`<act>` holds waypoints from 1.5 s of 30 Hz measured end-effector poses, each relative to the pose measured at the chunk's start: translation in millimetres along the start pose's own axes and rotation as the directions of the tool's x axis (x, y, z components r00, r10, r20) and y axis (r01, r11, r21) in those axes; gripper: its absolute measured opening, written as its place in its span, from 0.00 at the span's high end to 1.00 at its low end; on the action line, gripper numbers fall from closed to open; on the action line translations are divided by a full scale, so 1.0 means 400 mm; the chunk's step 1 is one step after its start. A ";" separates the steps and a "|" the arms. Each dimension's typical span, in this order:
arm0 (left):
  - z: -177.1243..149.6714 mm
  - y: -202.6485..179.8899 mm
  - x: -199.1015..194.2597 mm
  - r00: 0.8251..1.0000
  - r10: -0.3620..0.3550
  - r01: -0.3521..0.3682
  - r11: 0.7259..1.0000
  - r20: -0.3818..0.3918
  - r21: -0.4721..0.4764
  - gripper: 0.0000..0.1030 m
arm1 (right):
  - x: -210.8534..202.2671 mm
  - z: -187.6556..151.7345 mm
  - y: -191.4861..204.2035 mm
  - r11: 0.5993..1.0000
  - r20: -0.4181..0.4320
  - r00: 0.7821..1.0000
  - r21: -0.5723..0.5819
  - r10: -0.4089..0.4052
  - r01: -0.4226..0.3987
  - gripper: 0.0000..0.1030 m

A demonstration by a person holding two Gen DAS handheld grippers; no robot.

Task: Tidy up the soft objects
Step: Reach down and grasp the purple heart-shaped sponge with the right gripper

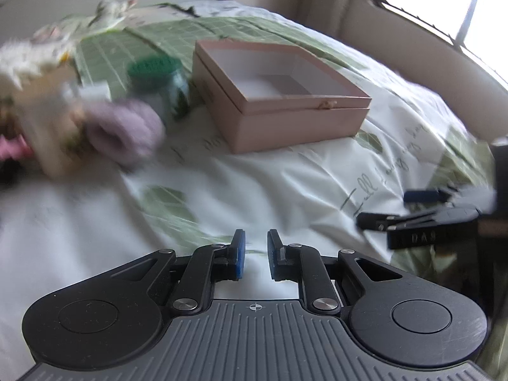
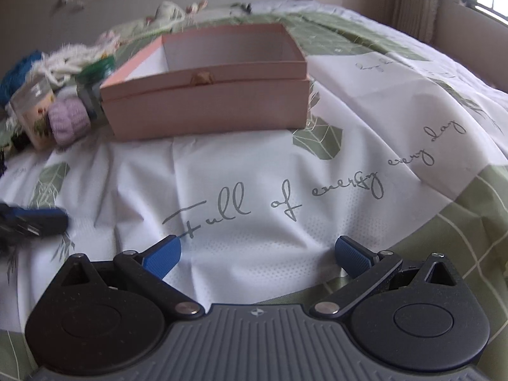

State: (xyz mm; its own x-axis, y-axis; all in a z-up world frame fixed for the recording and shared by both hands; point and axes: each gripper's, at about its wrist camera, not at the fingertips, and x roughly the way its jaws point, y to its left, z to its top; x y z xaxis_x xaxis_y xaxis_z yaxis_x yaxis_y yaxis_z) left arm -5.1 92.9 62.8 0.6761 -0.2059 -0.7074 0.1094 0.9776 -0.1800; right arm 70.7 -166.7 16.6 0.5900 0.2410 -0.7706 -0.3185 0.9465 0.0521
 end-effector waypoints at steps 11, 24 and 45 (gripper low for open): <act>0.155 0.399 -0.351 0.967 0.180 -0.166 0.982 -0.181 0.092 0.81 | -0.040 0.091 0.116 0.971 -0.089 0.996 -0.240 -0.022 0.000 0.16; 0.053 0.765 -0.342 0.969 0.043 -0.170 0.829 -0.243 -0.533 0.81 | -0.170 0.321 0.780 0.483 -0.058 0.949 -0.850 0.310 -0.210 0.14; 0.120 0.913 -0.367 0.983 0.158 -0.184 0.902 -0.096 -0.391 0.81 | 0.080 0.210 1.157 0.713 -0.240 0.938 -0.610 0.251 -0.347 0.23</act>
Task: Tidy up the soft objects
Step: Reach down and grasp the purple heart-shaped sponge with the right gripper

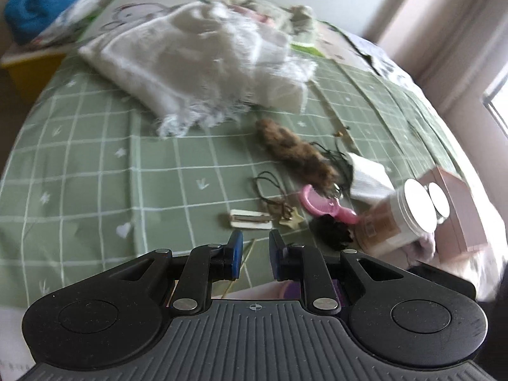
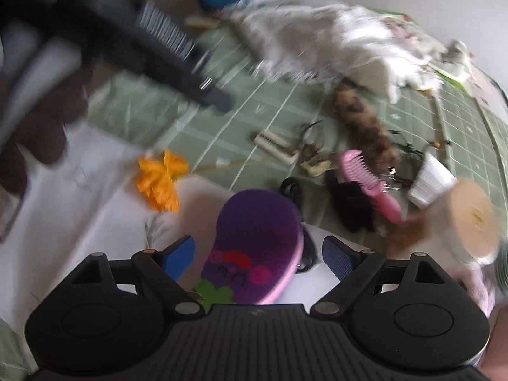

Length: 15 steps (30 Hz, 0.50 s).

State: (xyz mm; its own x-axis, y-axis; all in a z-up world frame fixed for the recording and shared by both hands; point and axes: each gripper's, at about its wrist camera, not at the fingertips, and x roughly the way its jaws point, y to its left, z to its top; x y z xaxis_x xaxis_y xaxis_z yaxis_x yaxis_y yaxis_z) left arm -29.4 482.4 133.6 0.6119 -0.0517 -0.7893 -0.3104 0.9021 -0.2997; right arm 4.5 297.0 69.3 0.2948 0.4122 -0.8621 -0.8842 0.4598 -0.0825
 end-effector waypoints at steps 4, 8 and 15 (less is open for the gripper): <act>-0.001 -0.024 0.036 0.998 -0.047 0.051 0.992 -0.034 0.112 0.81 | -0.014 0.006 -0.026 1.000 -0.059 0.998 -0.021 0.013 -0.014 0.37; -0.010 -0.043 0.105 0.979 -0.152 0.148 0.988 -0.134 -0.044 0.81 | -0.160 -0.010 -0.136 0.996 -0.003 1.000 0.088 0.019 -0.019 0.37; -0.027 -0.045 0.227 0.961 -0.121 0.027 0.937 -0.248 -0.349 0.81 | -0.299 -0.107 -0.302 0.956 0.004 0.990 0.261 -0.142 0.136 0.37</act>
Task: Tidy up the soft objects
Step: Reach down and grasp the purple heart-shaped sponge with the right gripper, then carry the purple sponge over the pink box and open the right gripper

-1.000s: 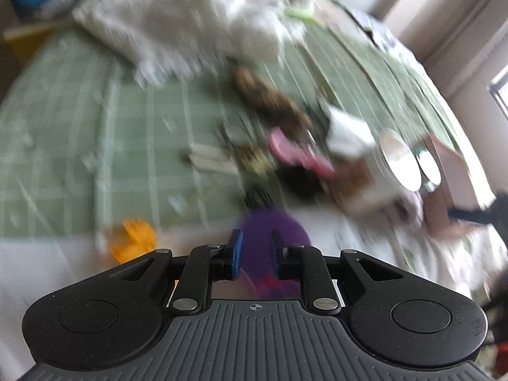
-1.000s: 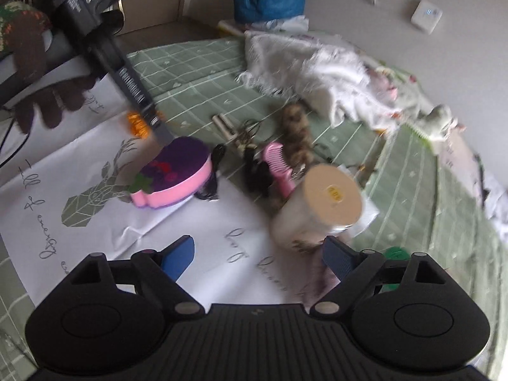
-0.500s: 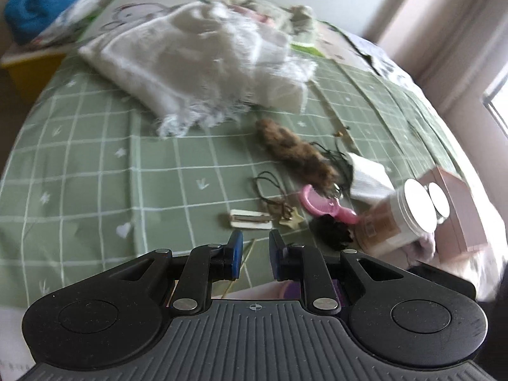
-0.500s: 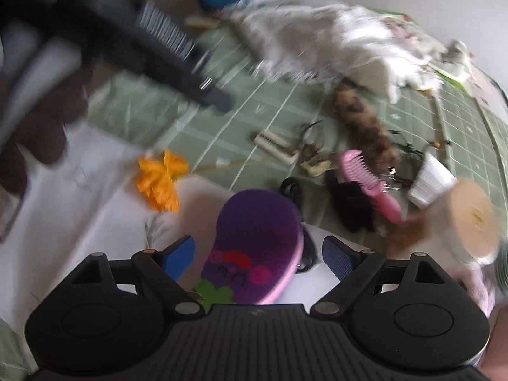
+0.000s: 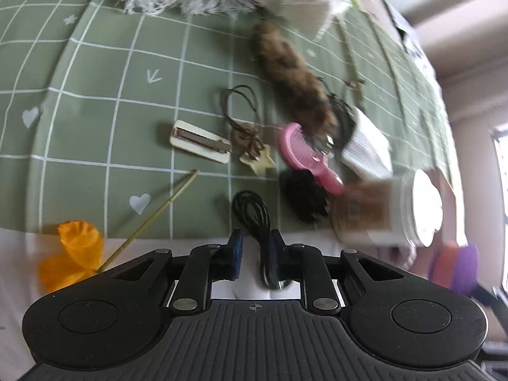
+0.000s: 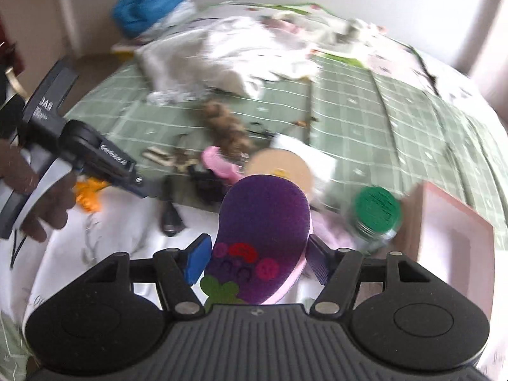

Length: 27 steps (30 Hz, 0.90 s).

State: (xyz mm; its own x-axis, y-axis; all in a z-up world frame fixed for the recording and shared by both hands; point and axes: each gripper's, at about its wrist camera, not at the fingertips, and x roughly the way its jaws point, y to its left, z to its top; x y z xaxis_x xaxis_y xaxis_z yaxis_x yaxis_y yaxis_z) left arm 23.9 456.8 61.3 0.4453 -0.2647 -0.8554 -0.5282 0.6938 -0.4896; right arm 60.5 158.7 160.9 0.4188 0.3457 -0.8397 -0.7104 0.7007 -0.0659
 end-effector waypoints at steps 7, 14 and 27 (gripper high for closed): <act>-0.012 -0.089 0.048 1.000 0.029 -0.029 0.999 0.010 0.042 0.80 | -0.008 -0.047 -0.056 1.000 -0.023 1.000 -0.026 0.011 -0.011 0.37; -0.021 -0.124 0.052 0.997 0.067 -0.071 0.993 0.047 0.090 0.78 | 0.006 -0.071 -0.107 1.000 -0.072 0.997 -0.004 -0.017 0.016 0.37; -0.124 -0.237 0.131 0.933 0.206 -0.342 0.764 0.295 0.547 0.70 | -0.006 -0.126 -0.129 0.998 -0.126 0.990 0.010 -0.060 0.062 0.36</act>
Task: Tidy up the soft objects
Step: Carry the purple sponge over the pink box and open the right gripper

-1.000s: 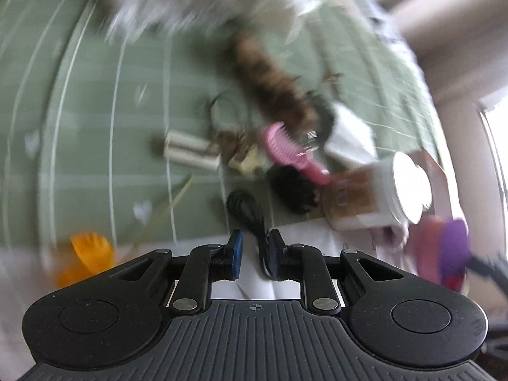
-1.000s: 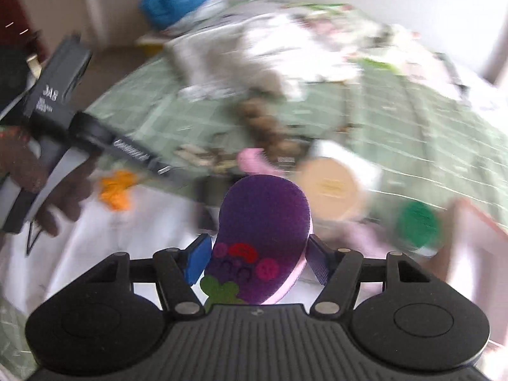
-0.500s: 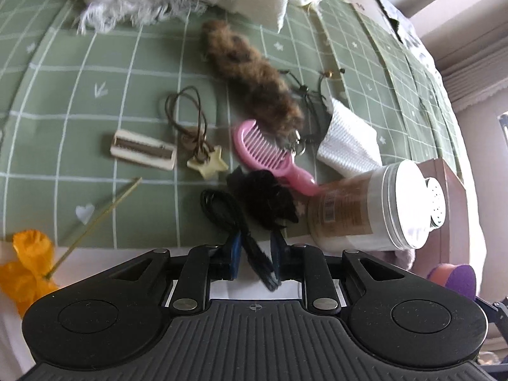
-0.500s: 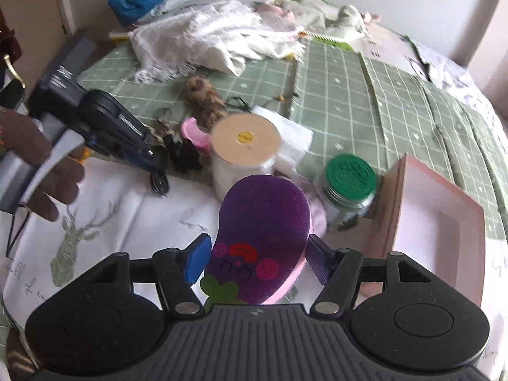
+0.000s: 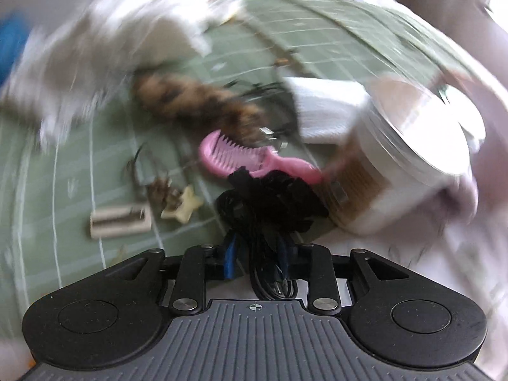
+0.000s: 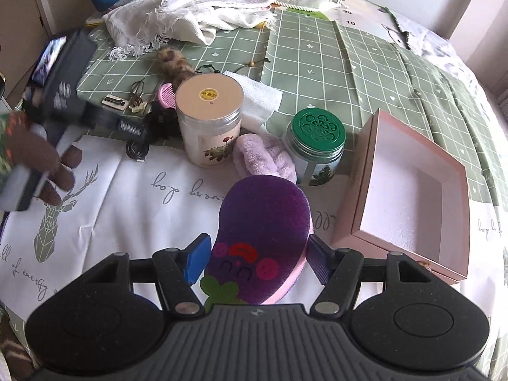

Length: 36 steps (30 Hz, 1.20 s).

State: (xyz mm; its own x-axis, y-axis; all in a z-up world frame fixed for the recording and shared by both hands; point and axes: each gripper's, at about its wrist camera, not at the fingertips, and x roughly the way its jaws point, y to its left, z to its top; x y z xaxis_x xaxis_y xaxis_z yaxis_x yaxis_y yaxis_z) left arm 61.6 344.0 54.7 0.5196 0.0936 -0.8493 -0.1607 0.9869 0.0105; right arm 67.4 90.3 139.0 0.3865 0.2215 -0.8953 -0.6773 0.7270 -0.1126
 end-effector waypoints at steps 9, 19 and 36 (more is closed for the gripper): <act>-0.052 0.038 -0.077 0.991 -0.114 0.108 0.991 -0.074 -0.081 0.84 | -0.006 0.054 0.007 0.973 0.078 0.971 -0.062 0.228 -0.224 0.36; 0.108 0.035 -0.428 0.995 -0.086 0.096 0.974 0.057 -0.206 0.85 | -0.108 0.175 -0.112 0.890 0.276 0.846 -0.108 0.455 -0.443 0.37; 0.432 -0.463 -0.143 0.796 -0.602 0.598 0.764 0.065 -0.242 0.81 | -0.173 0.180 -0.653 0.970 0.272 0.961 0.243 -0.042 -0.027 0.28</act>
State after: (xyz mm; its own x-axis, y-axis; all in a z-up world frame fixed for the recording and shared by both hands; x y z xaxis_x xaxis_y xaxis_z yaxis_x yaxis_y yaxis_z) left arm 206.7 178.4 192.8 0.5648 -0.5115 -0.6476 -0.0149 0.7783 -0.6277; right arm 262.5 -68.1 261.6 0.5704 0.3595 -0.7386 -0.5151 0.8569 0.0193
